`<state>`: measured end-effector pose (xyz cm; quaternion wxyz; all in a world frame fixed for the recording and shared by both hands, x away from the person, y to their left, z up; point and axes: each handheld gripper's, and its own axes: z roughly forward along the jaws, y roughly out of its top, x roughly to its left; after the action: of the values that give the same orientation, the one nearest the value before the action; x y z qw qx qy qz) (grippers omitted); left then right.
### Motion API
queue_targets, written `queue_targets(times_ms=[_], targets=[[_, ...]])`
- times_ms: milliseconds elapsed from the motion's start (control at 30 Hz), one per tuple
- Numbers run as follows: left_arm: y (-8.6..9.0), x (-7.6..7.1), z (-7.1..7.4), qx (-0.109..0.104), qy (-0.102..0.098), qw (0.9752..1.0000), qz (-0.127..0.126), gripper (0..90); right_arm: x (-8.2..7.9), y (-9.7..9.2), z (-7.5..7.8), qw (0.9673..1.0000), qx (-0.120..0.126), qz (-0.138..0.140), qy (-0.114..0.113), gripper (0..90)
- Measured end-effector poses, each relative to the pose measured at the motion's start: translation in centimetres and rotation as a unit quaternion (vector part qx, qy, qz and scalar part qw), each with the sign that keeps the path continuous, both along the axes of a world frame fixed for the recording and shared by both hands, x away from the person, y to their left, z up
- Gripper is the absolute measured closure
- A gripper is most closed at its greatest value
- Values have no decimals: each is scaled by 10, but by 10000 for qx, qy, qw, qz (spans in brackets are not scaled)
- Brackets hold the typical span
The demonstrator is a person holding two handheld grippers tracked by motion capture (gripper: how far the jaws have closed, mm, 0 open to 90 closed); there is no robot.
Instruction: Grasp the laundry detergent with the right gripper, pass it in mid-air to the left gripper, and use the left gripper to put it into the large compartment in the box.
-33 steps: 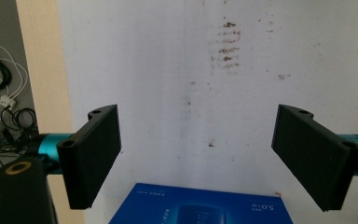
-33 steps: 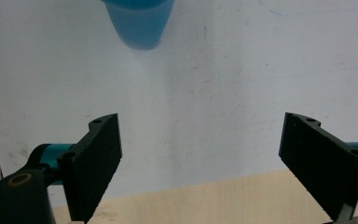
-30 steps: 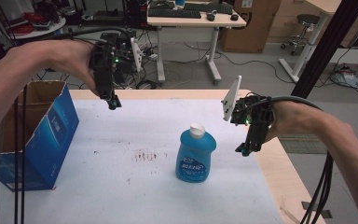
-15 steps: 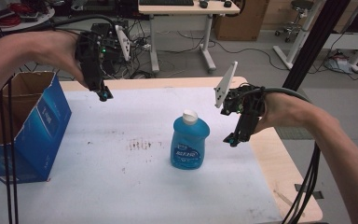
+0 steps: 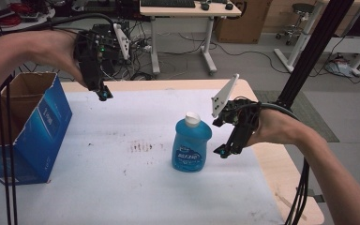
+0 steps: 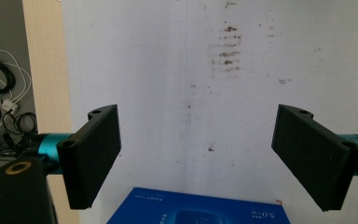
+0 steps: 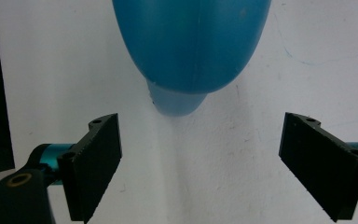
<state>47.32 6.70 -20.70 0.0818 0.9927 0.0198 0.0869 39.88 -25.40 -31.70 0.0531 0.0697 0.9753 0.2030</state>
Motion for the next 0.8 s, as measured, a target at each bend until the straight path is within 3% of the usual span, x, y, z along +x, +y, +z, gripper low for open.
queue_targets(times_ms=[167,200,333,800], targets=[[2,1,-1,15,5,10000,41,157,1,3,-3,9997,258,18,8,123],[3,1,-1,18,2,10000,36,157,0,5,-4,9991,413,34,78,123],[3,2,-1,38,-6,10000,58,157,-1,7,-8,9993,386,17,18,123],[5,0,0,-10,-60,10000,57,157,-3,16,-30,9965,834,-44,-58,123]])
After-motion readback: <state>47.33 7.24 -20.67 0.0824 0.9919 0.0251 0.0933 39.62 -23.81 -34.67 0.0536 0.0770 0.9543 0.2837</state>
